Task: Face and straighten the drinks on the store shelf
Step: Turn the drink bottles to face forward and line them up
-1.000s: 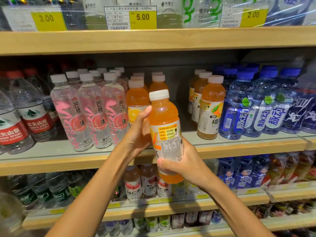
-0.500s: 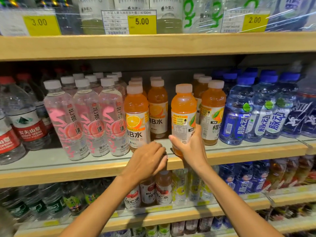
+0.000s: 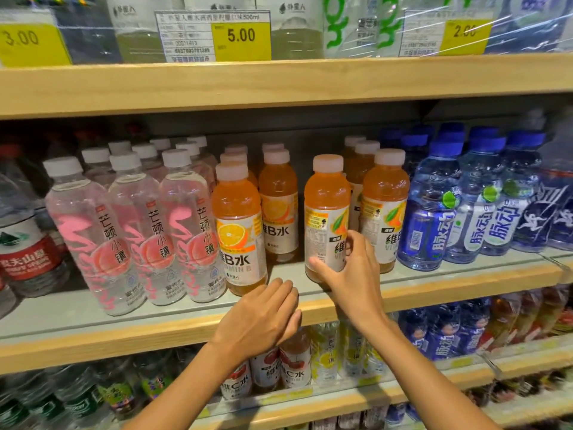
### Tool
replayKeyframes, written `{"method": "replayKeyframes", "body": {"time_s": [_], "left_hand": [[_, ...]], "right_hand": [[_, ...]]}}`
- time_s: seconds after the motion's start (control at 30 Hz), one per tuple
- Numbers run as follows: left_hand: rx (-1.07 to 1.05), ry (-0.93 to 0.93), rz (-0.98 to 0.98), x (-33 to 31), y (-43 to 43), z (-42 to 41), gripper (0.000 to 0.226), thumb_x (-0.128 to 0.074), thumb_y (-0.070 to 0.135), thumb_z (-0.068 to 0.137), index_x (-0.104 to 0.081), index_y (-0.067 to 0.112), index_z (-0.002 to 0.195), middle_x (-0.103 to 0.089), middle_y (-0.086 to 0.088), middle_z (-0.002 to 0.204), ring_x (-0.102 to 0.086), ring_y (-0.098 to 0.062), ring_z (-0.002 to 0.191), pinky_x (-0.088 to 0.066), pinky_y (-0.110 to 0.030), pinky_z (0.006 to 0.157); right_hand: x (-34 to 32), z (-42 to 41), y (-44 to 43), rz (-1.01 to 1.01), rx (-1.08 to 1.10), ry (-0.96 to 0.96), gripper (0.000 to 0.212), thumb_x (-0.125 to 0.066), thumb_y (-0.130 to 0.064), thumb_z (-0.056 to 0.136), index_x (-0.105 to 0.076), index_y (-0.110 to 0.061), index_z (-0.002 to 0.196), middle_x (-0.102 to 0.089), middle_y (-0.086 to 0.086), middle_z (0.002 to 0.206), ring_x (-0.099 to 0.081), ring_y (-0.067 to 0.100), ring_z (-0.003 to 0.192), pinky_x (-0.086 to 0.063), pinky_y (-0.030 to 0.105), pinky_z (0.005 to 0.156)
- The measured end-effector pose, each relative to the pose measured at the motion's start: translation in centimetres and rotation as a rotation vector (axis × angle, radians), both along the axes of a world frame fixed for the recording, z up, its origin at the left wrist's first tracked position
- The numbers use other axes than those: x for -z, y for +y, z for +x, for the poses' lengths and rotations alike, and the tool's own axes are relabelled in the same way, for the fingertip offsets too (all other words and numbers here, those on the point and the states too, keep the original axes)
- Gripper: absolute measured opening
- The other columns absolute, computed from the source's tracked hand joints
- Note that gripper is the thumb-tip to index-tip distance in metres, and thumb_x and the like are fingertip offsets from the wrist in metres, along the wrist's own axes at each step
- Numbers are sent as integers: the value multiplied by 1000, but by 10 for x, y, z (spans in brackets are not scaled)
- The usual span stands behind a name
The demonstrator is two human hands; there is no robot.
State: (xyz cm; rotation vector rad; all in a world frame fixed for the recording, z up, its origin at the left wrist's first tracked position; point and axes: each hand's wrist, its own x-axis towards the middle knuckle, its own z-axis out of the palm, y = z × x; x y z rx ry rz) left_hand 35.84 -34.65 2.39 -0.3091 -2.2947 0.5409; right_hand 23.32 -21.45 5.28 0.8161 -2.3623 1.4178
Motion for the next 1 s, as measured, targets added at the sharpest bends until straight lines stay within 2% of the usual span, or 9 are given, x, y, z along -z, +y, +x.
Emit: {"method": "replayKeyframes", "body": {"time_s": [0.17,0.33,0.47,0.63,0.7,0.77,0.87,0.93,1.0], "left_hand": [[-1,0,0,0,0,1,35,-46,28,94,-70,2,97,-68,-12,94,-65,-26,82,-54,-31,66],[-2,4,2,1,-1,2,35,-47,29,94,-70,3,99,-68,-11,96,-65,-25,83,-54,-31,67],[-7,1,2,2,-2,2,35,-45,28,95,-69,2,98,-68,-12,95,-64,-25,82,-54,-32,67],[67,83,7,9,-7,5,25,-48,20,95,-64,2,99,-68,-13,95,-64,-26,86,-53,-33,76],[95,124,14,17,-14,13,24,-50,18,93,-57,0,108,-69,-15,101,-61,-26,95,-49,-33,89],[86,130,-15,24,-27,25,30,-46,21,96,-54,0,115,-69,-17,107,-61,-28,102,-44,-36,99],[8,115,-99,31,-48,45,38,-36,30,100,-50,2,122,-69,-17,112,-67,-29,102,-40,-38,101],[-40,140,-135,32,-57,51,39,-33,31,100,-50,3,122,-69,-16,112,-69,-28,98,-39,-38,99],[-67,174,-163,33,-59,52,38,-31,31,101,-51,4,120,-71,-15,108,-71,-27,93,-40,-38,95]], "right_hand": [[-8,-13,-26,101,98,48,46,-71,-35,83,-50,-3,107,-56,15,105,-54,31,101,-40,32,74],[-12,-33,-48,274,172,45,31,-66,-20,87,-62,5,105,-65,21,101,-64,36,94,-50,37,71],[-13,-37,-55,282,221,46,47,-63,-22,91,-47,4,127,-63,23,109,-62,38,99,-51,41,79],[-8,-21,-42,192,207,104,33,-63,-21,90,-55,4,111,-58,23,107,-57,38,100,-47,41,79],[-5,-11,-34,107,124,145,33,-61,-25,91,-52,1,110,-55,19,108,-53,33,103,-42,35,81],[-6,-3,-33,21,-19,124,39,-61,-31,91,-52,0,113,-55,14,107,-52,28,102,-33,22,75],[-12,-1,-47,11,-166,1,49,-66,-37,86,-53,1,114,-58,13,110,-52,25,105,-32,17,76],[-14,-3,-61,3,-223,-49,41,-70,-36,83,-56,-3,102,-62,6,95,-57,18,87,-38,18,68],[-14,-5,-75,-28,-245,-87,31,-73,-29,80,-58,-3,90,-61,-2,75,-53,9,65,-33,12,51]]}}
